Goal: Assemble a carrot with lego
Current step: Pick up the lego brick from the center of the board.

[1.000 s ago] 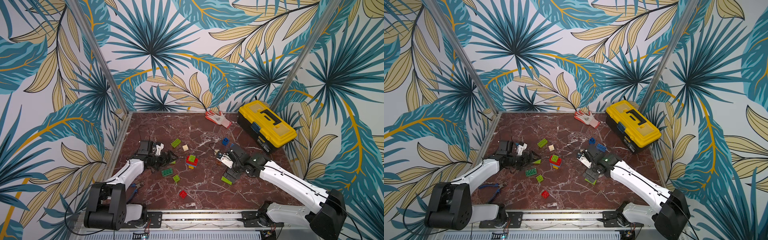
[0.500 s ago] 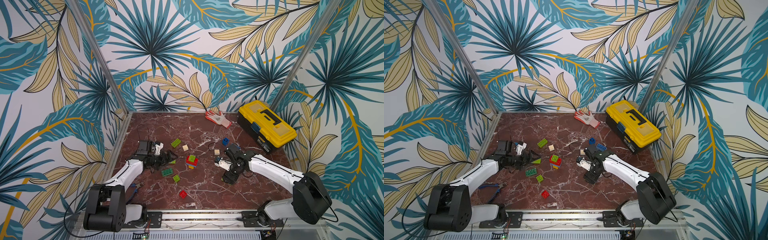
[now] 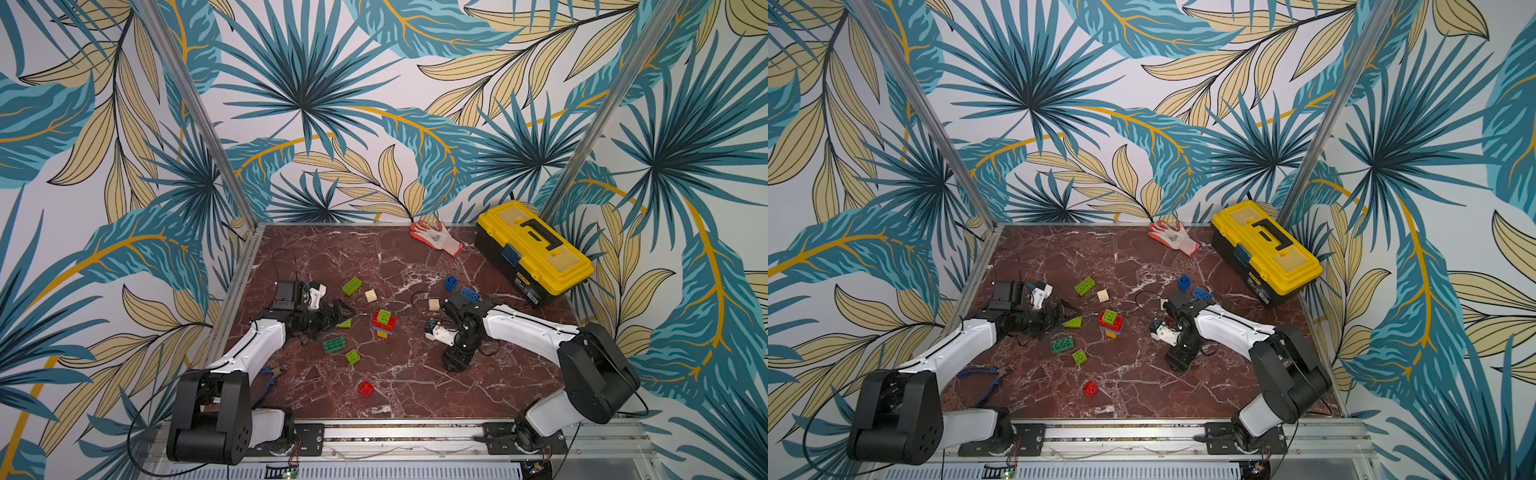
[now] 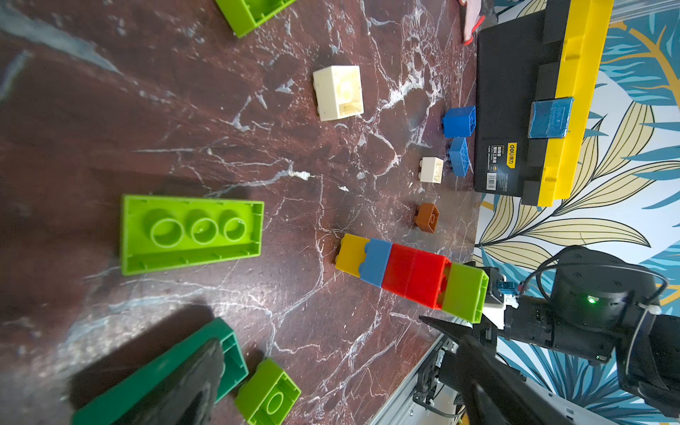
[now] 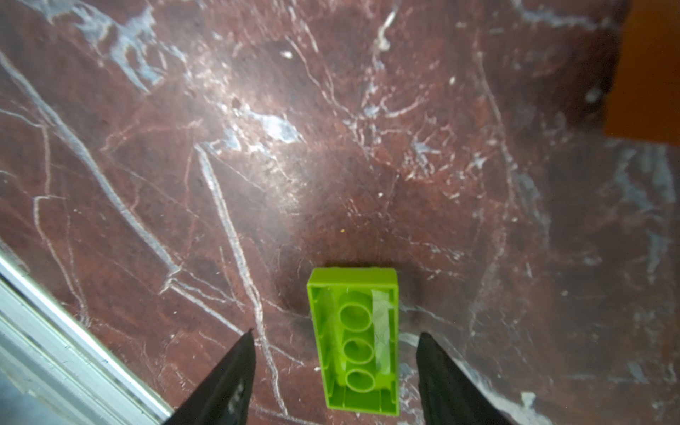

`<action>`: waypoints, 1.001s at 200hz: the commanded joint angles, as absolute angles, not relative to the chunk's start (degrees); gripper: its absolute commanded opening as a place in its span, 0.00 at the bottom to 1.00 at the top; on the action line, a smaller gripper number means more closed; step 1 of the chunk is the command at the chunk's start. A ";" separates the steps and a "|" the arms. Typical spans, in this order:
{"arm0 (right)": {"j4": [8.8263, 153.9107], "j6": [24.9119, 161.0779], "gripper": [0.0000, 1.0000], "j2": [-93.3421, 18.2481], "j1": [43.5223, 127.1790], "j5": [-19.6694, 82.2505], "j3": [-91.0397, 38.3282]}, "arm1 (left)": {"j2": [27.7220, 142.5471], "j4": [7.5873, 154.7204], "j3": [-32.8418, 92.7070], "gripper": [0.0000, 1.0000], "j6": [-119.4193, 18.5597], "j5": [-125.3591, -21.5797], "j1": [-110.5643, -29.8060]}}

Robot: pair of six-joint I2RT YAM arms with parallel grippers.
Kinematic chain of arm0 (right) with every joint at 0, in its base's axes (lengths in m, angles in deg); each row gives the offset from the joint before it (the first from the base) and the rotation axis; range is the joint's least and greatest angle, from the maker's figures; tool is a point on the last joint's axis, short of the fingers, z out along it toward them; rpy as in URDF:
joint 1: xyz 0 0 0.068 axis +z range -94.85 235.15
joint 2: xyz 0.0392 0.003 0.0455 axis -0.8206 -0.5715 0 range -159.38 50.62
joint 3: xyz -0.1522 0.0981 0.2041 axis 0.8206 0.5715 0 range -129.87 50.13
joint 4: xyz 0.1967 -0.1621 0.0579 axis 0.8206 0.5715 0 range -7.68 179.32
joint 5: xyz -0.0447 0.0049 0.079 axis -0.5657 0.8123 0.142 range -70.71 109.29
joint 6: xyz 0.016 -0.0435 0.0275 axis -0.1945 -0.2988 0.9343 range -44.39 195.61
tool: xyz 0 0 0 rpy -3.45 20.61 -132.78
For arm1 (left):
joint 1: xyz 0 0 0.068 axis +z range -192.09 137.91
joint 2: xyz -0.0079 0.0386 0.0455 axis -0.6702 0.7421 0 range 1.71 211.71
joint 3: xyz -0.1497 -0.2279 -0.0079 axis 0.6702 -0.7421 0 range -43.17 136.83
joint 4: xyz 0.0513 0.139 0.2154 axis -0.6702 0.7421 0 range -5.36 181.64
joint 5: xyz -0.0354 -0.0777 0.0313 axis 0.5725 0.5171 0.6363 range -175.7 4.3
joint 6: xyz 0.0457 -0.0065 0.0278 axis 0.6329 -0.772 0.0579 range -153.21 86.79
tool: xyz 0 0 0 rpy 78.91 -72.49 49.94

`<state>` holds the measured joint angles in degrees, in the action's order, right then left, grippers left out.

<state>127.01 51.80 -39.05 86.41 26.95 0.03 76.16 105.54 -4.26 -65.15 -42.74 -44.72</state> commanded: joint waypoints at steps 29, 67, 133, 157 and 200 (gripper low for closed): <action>128.76 52.67 0.63 -43.81 86.43 24.90 -1.72 | 74.67 104.40 -3.53 0.99 -65.54 -40.63 -44.12; 129.54 54.17 0.52 -43.95 86.39 24.13 -1.66 | 74.04 101.44 -4.41 0.99 -67.09 -36.77 -44.56; 131.76 55.58 0.39 -45.28 89.43 20.60 -1.94 | 74.70 98.48 -2.72 0.99 -70.37 -37.56 -49.49; 131.96 55.84 0.28 -45.03 89.48 21.38 -2.39 | 75.31 97.16 -1.88 0.99 -71.51 -39.15 -51.42; 135.91 58.05 0.26 -39.45 89.44 25.57 -7.14 | 79.56 93.64 -2.05 0.99 -72.20 -39.06 -51.67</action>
<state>131.68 56.19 -43.18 89.21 22.43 -3.97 76.62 97.17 -3.47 -71.43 -38.78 -51.43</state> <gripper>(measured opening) 0.329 0.994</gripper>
